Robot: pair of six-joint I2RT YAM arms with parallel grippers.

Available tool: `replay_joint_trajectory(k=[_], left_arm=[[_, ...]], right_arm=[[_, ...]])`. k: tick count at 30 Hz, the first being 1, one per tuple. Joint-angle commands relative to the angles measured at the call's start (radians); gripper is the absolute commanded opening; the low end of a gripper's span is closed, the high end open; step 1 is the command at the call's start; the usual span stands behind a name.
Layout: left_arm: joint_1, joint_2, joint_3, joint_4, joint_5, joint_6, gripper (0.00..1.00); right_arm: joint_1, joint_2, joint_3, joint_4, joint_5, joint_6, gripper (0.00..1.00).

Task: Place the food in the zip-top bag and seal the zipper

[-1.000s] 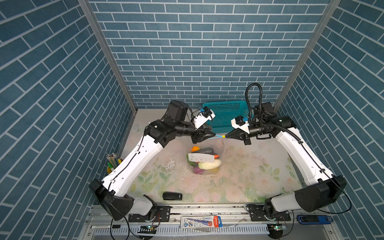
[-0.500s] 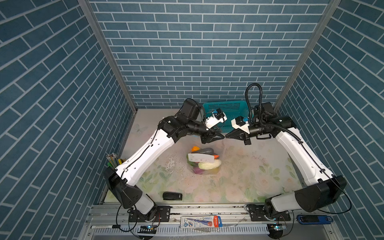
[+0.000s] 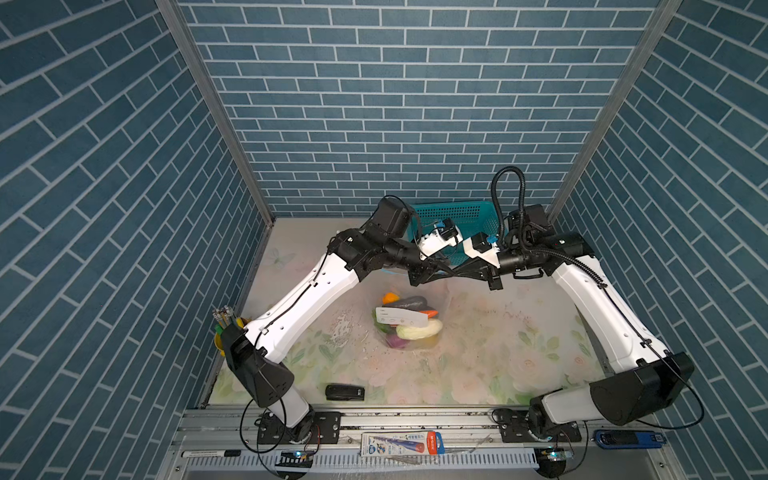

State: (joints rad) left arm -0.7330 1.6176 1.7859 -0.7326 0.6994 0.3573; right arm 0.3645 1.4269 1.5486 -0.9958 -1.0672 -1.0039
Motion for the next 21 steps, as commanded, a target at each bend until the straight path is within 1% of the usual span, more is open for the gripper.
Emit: replay_joint_trajectory(k=[1,8,16,21], left_arm=[[-0.009,0.010,0.023,-0.033,-0.004,0.023,0.32],[-0.009,0.012,0.008,-0.039,-0.003,0.024,0.31],[-0.011,0.022,0.008,-0.042,-0.008,0.028,0.27],[-0.011,0.025,0.006,-0.044,-0.026,0.022,0.26]], right_arm=[[0.004,-0.032,0.009,-0.017,-0.050,-0.073,0.00],[0.004,-0.033,0.009,-0.017,-0.050,-0.072,0.00],[0.004,-0.031,0.011,-0.017,-0.053,-0.072,0.00],[0.004,-0.031,0.010,-0.016,-0.053,-0.073,0.00]])
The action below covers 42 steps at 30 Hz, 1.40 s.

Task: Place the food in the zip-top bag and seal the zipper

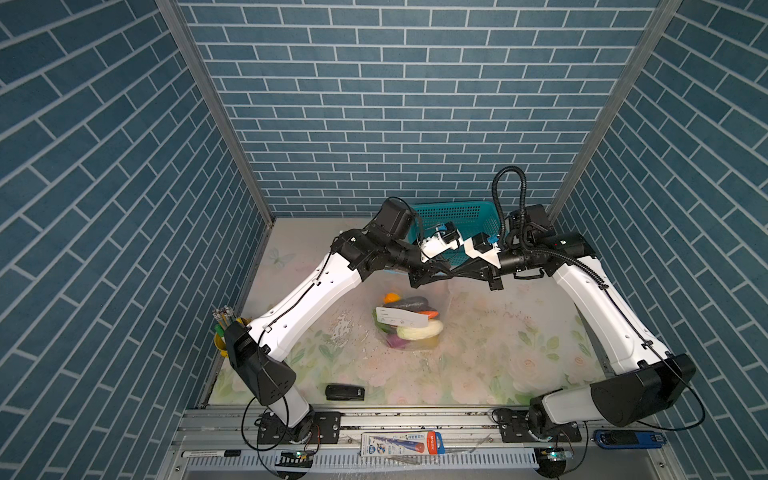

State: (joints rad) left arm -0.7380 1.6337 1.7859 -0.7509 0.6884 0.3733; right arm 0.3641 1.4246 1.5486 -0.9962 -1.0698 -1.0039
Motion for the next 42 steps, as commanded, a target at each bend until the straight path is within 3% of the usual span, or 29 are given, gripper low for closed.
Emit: replay_joint_trajectory(k=[1,12,42], left_arm=[[-0.006,0.009,0.006,-0.026,-0.016,0.004,0.26],[-0.006,0.003,0.001,-0.029,-0.026,0.003,0.16],[0.003,-0.033,-0.038,-0.034,-0.093,0.018,0.13]], right_arm=[[0.004,-0.029,0.010,-0.016,-0.050,-0.072,0.00],[0.004,-0.030,0.007,-0.015,-0.048,-0.072,0.00],[-0.001,-0.041,0.000,-0.011,-0.042,-0.073,0.00]])
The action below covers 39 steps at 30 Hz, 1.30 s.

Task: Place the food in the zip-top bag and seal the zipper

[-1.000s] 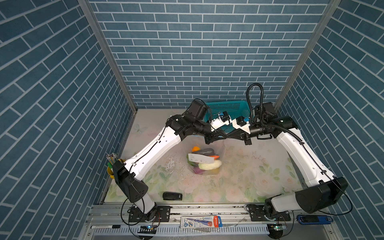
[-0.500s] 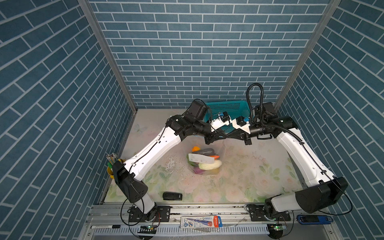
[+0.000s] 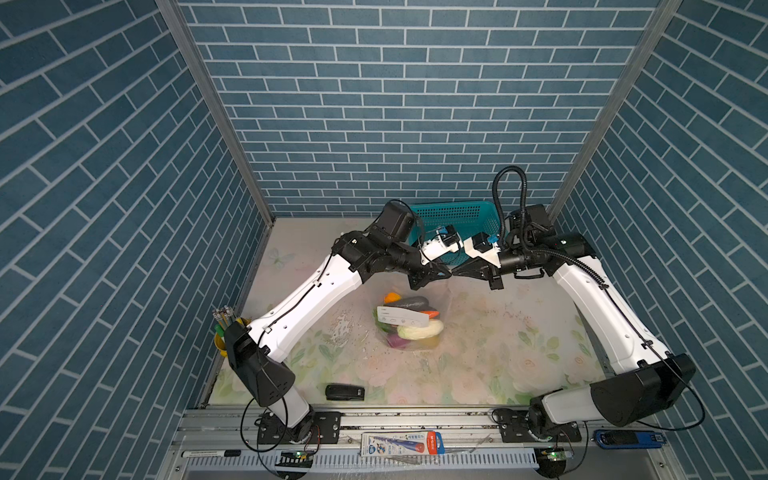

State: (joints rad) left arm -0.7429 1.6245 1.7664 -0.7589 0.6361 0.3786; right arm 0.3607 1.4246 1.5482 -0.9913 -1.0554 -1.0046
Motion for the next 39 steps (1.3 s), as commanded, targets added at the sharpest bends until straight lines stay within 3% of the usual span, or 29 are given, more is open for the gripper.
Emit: replay_joint_trajectory(k=[1,39], left_arm=[[0.010,-0.027,-0.019,-0.026,-0.042,0.014,0.12],[0.053,-0.119,-0.114,-0.033,-0.084,0.025,0.06]], right_arm=[[0.002,-0.041,0.001,-0.016,-0.057,-0.072,0.00],[-0.004,-0.029,0.000,-0.009,-0.066,-0.070,0.00]])
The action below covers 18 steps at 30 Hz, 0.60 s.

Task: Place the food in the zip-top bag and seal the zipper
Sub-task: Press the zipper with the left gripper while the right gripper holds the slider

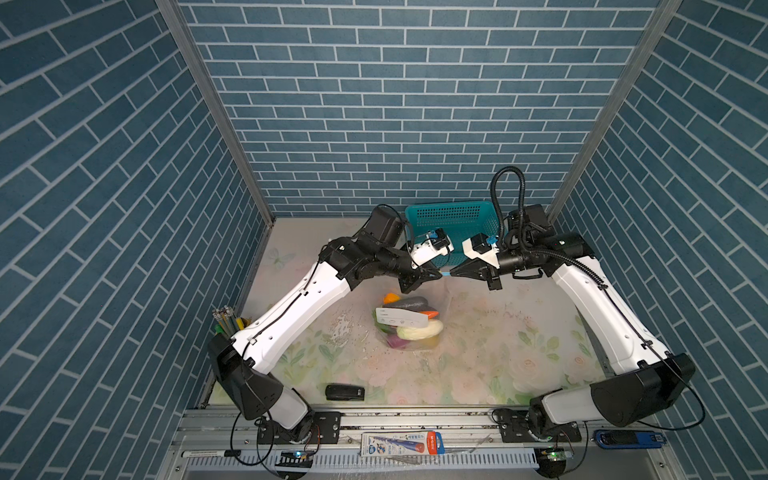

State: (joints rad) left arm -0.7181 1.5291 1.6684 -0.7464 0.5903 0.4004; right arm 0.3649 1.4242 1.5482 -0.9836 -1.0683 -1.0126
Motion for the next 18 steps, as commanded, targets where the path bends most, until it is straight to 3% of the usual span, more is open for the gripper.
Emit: replay_joint_trajectory(k=[1,6,11,18], left_arm=[[0.028,-0.021,-0.013,-0.043,-0.028,-0.001,0.07],[0.028,-0.018,-0.007,-0.020,0.004,-0.017,0.06],[0.028,-0.015,-0.007,-0.012,0.015,-0.021,0.06],[0.028,-0.020,-0.010,-0.010,0.019,-0.026,0.06]], right_arm=[[-0.006,-0.026,-0.002,-0.013,-0.060,-0.060,0.00],[0.004,-0.021,-0.019,0.019,-0.072,-0.047,0.00],[0.020,-0.008,-0.023,0.038,-0.085,-0.038,0.20],[0.050,0.021,-0.007,0.040,-0.085,-0.040,0.25]])
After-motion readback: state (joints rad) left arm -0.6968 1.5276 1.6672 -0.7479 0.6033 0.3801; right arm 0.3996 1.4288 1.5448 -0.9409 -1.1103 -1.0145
